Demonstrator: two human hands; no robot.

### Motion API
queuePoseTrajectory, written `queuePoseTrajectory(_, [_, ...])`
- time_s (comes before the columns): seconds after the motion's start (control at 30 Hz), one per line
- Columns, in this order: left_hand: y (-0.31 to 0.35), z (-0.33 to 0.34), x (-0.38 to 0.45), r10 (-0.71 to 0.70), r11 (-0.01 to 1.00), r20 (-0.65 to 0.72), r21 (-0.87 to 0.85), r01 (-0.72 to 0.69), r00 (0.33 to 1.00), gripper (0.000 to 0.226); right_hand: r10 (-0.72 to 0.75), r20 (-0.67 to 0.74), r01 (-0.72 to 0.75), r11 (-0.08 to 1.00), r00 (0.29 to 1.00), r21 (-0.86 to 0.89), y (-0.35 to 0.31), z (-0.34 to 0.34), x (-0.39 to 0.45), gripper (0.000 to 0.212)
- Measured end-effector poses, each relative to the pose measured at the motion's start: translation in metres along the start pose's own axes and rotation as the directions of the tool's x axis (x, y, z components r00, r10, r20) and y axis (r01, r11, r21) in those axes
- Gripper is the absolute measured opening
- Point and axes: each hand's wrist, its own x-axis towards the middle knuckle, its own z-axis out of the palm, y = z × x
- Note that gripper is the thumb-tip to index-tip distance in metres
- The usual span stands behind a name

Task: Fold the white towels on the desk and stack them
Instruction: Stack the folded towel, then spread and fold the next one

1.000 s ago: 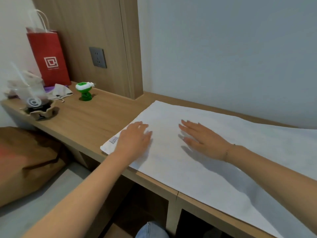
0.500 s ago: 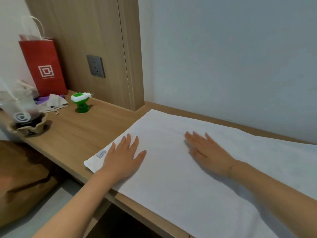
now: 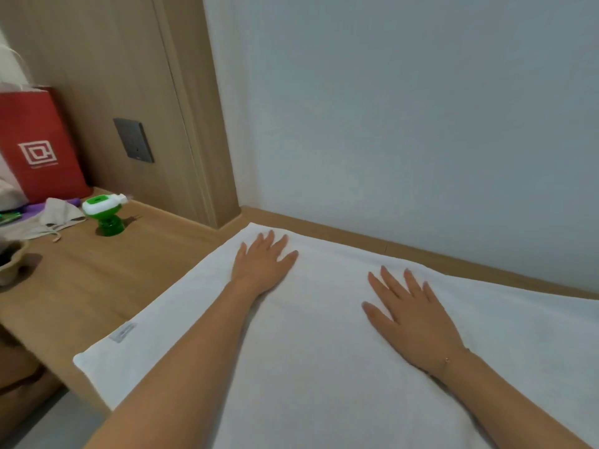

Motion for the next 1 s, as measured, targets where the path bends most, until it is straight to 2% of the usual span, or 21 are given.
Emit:
queuePoseTrajectory(0.1, [-0.011, 0.0, 0.013, -0.029, 0.999, 0.004, 0.043, 0.028, 1.0, 0.066, 0.181, -0.002, -0.181, 0.983, 0.983, -0.016, 0.017, 0.0, 0.001, 0.073])
queuePoseTrajectory(0.2, [-0.02, -0.003, 0.023, -0.068, 0.997, 0.013, 0.046, 0.068, 0.998, 0.066, 0.257, 0.015, -0.257, 0.966, 0.966, -0.011, 0.038, -0.005, -0.002, 0.077])
queuePoseTrajectory(0.33, [-0.027, -0.006, 0.033, -0.13, 0.991, 0.012, 0.04, 0.129, 0.992, 0.066, 0.253, 0.016, -0.252, 0.968, 0.967, -0.012, 0.041, -0.007, -0.004, 0.076])
queuePoseTrajectory(0.53, [-0.035, -0.005, 0.036, -0.065, 0.995, 0.01, 0.079, 0.064, 0.998, 0.064, 0.227, 0.011, -0.227, 0.973, 0.974, -0.03, 0.041, -0.006, -0.002, 0.076])
queuePoseTrajectory(0.67, [-0.034, -0.011, 0.036, -0.111, 0.992, 0.047, 0.065, 0.107, 0.993, 0.07, 0.226, -0.009, -0.226, 0.974, 0.974, -0.022, 0.04, -0.006, -0.001, 0.075])
queuePoseTrajectory(0.7, [-0.031, -0.013, 0.036, -0.132, 0.987, 0.037, 0.095, 0.128, 0.991, 0.07, 0.229, -0.009, -0.229, 0.973, 0.973, -0.007, 0.039, -0.006, -0.001, 0.075])
queuePoseTrajectory(0.77, [-0.016, -0.021, 0.031, -0.169, 0.947, -0.018, 0.273, 0.167, 0.985, 0.067, 0.23, -0.015, -0.23, 0.973, 0.973, 0.023, 0.036, -0.006, 0.0, 0.073])
queuePoseTrajectory(0.83, [0.013, -0.03, 0.02, -0.14, 0.908, -0.096, 0.384, 0.166, 0.986, 0.057, 0.232, -0.017, -0.231, 0.972, 0.973, 0.035, 0.036, -0.007, 0.001, 0.071])
queuePoseTrajectory(0.87, [0.034, -0.033, 0.012, -0.077, 0.929, -0.124, 0.351, 0.117, 0.989, 0.052, 0.227, -0.011, -0.226, 0.973, 0.974, 0.045, 0.037, -0.008, 0.001, 0.069])
queuePoseTrajectory(0.93, [0.086, -0.027, -0.01, 0.062, 0.99, -0.122, 0.135, -0.045, 0.991, 0.046, 0.213, 0.007, -0.213, 0.97, 0.977, 0.119, 0.038, -0.011, 0.002, 0.064])
queuePoseTrajectory(1.0, [0.14, -0.008, -0.04, 0.147, 0.988, 0.002, -0.047, -0.147, 0.989, 0.048, 0.204, 0.013, -0.197, 0.925, 0.979, 0.325, 0.041, -0.018, 0.0, 0.054])
